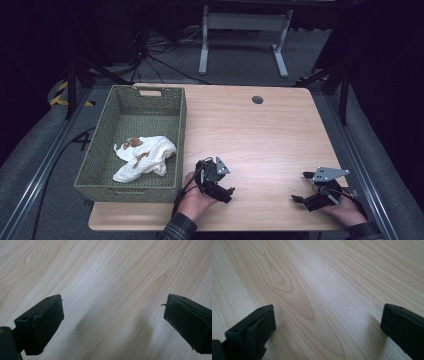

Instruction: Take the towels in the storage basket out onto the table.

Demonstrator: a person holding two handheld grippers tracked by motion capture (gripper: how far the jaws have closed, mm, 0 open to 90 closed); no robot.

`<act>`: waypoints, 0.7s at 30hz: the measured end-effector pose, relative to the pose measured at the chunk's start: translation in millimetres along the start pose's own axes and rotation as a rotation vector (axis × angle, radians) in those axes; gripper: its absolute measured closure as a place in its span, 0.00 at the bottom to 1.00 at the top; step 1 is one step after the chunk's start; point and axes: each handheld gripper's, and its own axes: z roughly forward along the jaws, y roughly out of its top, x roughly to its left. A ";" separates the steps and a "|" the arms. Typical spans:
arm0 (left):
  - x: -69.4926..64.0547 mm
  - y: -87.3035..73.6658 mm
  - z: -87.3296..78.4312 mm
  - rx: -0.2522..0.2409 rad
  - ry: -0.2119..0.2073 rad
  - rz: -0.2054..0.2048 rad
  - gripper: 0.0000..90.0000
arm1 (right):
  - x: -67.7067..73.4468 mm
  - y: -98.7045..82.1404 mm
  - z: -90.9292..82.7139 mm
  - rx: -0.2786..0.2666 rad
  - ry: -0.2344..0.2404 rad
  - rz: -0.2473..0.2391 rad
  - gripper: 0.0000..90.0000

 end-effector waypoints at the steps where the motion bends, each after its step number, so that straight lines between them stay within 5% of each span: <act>1: 0.1 0.2 -0.8 -0.003 0.005 -0.003 0.03 | -0.1 0.0 0.1 -0.001 0.000 0.000 0.00; 21: 4.5 7.8 -15.3 -0.032 0.002 -0.006 0.04 | 0.0 0.0 0.0 0.000 0.000 0.001 0.00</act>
